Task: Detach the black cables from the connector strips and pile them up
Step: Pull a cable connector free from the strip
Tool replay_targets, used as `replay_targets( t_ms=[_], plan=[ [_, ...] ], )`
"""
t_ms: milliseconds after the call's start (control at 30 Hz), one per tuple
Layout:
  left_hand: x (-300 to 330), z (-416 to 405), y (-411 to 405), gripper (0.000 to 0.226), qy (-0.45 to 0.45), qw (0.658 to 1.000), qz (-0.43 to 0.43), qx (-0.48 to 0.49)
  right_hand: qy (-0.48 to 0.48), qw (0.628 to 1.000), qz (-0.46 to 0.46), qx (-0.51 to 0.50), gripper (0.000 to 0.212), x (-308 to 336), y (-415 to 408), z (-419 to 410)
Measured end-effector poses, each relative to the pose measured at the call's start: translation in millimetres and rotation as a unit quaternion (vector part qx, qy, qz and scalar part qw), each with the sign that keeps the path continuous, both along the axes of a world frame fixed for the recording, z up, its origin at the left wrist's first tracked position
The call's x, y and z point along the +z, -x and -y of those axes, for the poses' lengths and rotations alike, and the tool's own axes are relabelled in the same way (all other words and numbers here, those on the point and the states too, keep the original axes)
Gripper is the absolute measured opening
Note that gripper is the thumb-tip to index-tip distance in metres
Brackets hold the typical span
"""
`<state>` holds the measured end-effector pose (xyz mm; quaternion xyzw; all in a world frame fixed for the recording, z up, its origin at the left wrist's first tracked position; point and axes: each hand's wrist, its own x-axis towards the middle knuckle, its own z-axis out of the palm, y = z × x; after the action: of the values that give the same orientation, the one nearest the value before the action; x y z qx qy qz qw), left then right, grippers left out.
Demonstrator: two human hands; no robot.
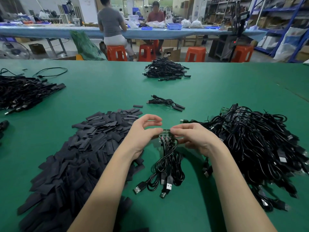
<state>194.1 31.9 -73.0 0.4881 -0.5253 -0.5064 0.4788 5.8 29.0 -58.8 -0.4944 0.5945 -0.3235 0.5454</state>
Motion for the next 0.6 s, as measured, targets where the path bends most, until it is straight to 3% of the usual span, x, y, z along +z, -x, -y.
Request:
replay_targets(
  t_ms=[67,167,300,400,600],
  plan=[
    [0.5,0.9,-1.0,0.028,-0.013,0.999,-0.048,0.012,0.015,0.999,-0.025,-0.012,0.011,-0.3,2.8,-1.0],
    [2.5,1.2,-4.0,0.024,-0.048,0.99,-0.131,0.002,0.013,0.998,0.066,-0.003,0.016,0.5,0.2,-2.7],
    [2.1,-3.4,-5.7,0.027,-0.098,0.983,-0.135,-0.075,0.002,0.977,0.212,0.007,0.028,2.8,-5.0,-3.4],
    [5.4,-5.6,-2.5,0.036,-0.09,0.982,-0.148,-0.077,-0.001,0.966,0.256,0.032,0.032,5.6,-8.6,-4.9],
    [10.5,-7.0,-4.6,0.028,-0.105,0.971,-0.182,-0.11,-0.016,0.959,0.276,0.06,0.011,4.9,-9.5,-2.6]
  ],
)
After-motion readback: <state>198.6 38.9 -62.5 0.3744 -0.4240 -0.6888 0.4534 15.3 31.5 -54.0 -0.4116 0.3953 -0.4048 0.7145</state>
